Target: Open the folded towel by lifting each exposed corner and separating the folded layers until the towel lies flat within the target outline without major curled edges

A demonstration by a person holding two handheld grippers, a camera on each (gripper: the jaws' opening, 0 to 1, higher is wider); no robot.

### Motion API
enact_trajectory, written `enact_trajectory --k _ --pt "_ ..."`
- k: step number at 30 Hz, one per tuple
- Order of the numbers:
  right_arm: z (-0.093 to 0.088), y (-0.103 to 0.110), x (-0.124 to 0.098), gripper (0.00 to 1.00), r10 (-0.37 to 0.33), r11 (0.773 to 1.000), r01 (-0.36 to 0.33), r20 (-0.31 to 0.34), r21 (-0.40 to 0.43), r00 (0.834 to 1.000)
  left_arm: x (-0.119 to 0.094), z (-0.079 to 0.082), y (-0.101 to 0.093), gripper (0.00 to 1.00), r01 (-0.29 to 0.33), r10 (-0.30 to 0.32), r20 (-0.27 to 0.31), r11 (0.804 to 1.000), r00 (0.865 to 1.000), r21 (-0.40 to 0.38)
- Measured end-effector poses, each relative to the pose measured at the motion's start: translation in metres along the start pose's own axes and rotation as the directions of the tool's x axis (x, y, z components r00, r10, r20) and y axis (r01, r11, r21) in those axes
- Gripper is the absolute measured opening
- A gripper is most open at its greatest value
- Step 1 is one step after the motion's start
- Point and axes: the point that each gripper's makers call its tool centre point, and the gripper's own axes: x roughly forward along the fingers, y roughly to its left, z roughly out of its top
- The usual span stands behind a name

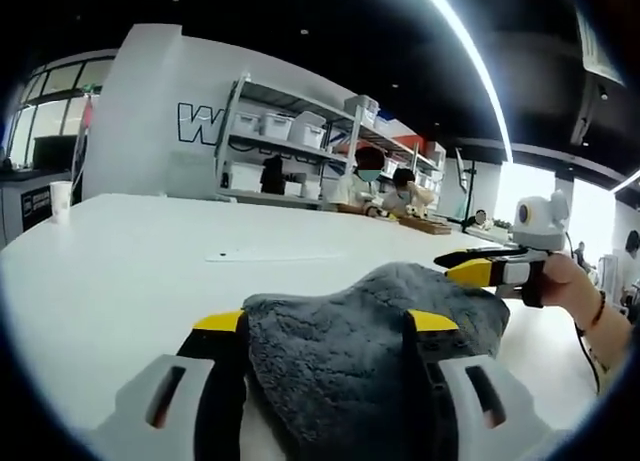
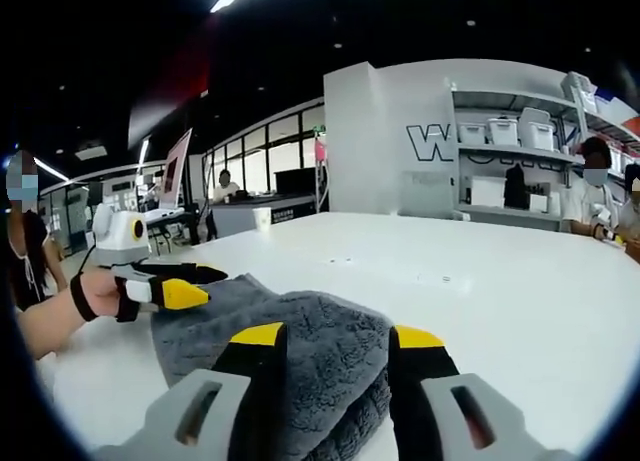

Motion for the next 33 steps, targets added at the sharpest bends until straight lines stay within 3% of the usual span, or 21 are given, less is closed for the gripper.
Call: enact_trajectory --k 33 --pt "-0.006 -0.007 0.015 0.37 -0.038 0.998 0.039 -0.013 0.054 0.999 0.018 0.000 0.024 0.54 -0.064 0.064 -0.010 0.998 0.998 -0.018"
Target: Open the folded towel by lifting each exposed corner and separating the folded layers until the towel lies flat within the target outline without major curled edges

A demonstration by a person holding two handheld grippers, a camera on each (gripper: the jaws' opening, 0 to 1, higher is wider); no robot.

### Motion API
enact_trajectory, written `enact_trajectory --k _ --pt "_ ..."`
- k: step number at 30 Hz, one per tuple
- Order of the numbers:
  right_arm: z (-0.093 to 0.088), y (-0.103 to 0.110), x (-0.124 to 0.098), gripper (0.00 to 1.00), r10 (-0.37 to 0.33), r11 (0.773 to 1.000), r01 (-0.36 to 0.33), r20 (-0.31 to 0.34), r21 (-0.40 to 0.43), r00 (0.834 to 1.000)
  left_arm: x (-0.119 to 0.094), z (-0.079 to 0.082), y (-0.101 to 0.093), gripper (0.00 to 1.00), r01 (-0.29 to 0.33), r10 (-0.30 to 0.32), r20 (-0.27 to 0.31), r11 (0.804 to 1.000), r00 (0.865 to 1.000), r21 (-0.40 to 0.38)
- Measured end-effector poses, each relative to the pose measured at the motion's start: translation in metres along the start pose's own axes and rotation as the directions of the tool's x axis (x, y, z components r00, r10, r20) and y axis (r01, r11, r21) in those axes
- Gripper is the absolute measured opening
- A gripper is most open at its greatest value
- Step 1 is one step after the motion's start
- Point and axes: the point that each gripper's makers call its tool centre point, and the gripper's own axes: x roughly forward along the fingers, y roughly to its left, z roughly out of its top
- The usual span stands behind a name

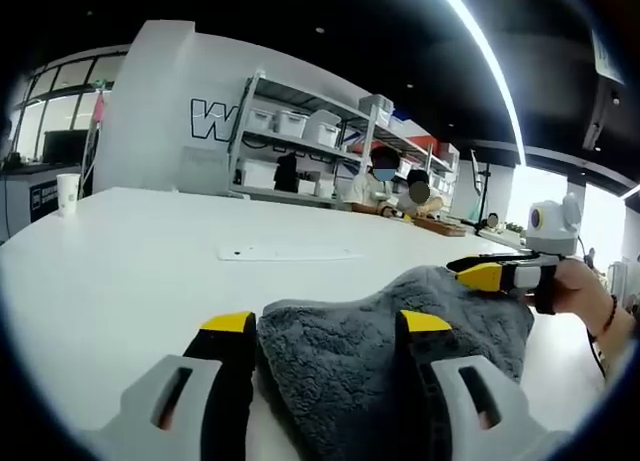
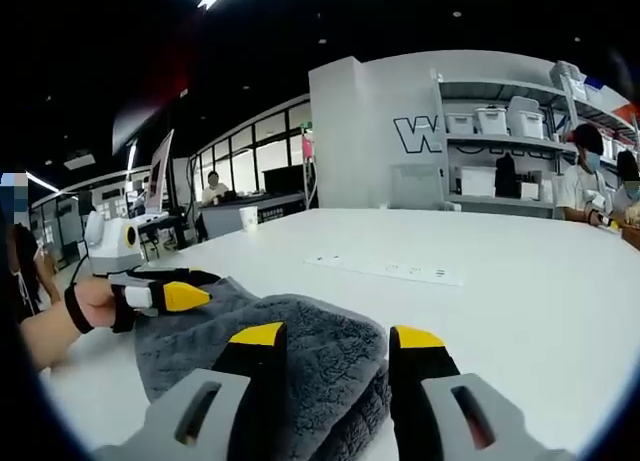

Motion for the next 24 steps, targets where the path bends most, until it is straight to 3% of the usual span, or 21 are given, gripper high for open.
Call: enact_trajectory --k 5,12,24 --pt "0.000 -0.001 0.001 0.36 -0.017 1.000 0.017 0.005 0.023 1.000 0.001 -0.002 0.006 0.49 -0.037 0.037 -0.006 0.999 0.999 0.009" --pt "-0.002 0.001 0.003 0.37 -0.021 1.000 0.021 -0.002 0.021 1.000 0.004 -0.002 0.008 0.47 -0.048 0.048 -0.003 0.999 0.999 -0.006" --pt "-0.008 -0.011 0.012 0.36 -0.046 0.995 0.048 -0.024 0.082 0.999 0.005 -0.009 0.005 0.42 -0.061 0.062 -0.036 0.997 0.997 0.040"
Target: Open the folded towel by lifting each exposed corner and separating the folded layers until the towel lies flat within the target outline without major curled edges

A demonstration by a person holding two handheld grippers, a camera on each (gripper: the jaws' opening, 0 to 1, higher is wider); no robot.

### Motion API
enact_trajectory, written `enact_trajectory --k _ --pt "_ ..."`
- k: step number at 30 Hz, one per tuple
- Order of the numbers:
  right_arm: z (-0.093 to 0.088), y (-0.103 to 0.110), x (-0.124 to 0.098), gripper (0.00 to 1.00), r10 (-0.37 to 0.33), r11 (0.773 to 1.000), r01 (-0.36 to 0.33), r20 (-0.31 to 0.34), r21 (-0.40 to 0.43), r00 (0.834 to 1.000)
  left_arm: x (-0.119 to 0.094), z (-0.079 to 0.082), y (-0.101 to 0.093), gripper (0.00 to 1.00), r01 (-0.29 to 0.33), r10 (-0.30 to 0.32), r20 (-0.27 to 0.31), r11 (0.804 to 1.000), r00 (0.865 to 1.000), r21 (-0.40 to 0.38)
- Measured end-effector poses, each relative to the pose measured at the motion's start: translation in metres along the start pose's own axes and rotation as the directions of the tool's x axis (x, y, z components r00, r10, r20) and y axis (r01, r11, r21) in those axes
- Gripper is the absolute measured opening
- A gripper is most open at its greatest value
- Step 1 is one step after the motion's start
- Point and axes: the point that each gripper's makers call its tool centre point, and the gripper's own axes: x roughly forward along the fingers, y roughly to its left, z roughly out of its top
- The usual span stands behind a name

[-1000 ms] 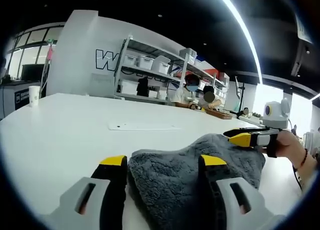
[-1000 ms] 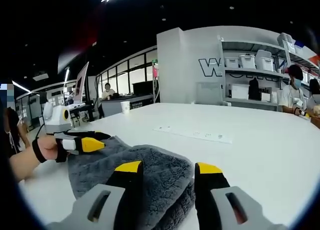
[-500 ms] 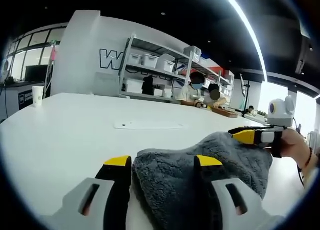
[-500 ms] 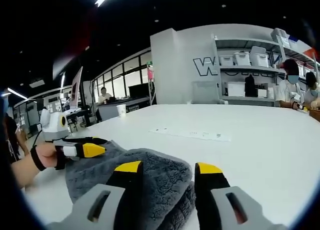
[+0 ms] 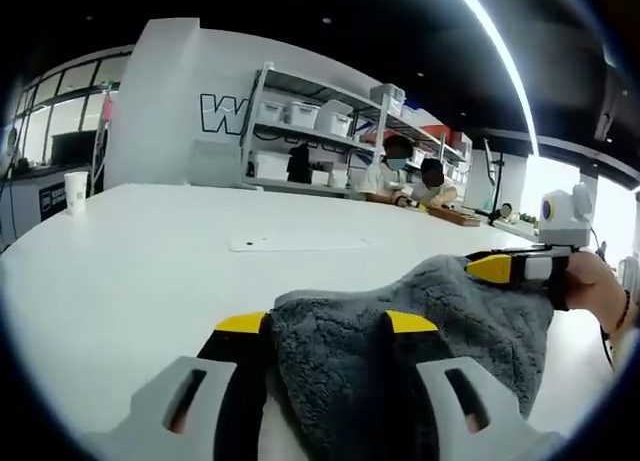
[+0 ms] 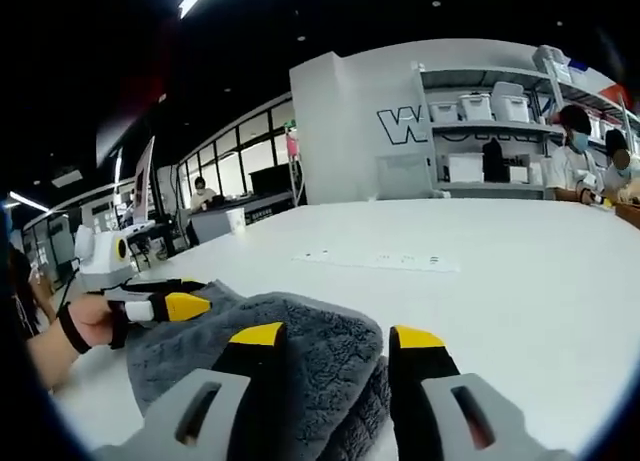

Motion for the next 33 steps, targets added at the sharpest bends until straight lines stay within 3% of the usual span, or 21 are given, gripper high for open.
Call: enact_trajectory --k 7,10,15,22,33 --pt "-0.003 -0.007 0.005 0.36 -0.014 0.996 0.015 -0.004 0.089 1.000 -0.002 -0.003 0.000 0.40 0.002 -0.002 -0.004 1.000 1.000 -0.030" --pt "-0.003 -0.008 0.006 0.34 -0.015 0.994 0.015 0.000 0.111 1.000 -0.004 -0.002 -0.003 0.39 0.004 -0.004 -0.001 1.000 1.000 -0.002" --pt "-0.003 -0.006 0.008 0.25 -0.001 0.990 0.001 -0.003 0.144 1.000 -0.006 -0.003 -0.005 0.36 0.003 -0.003 0.000 1.000 1.000 0.002" --pt "-0.001 -0.008 0.013 0.13 0.011 0.988 -0.012 0.009 0.155 1.000 -0.011 -0.005 -0.008 0.32 0.004 -0.004 0.015 1.000 1.000 -0.010" --pt "0.000 -0.008 0.009 0.09 -0.001 0.989 -0.003 0.025 0.149 1.000 -0.015 -0.004 0.001 0.19 -0.003 0.005 0.037 0.999 0.999 -0.051"
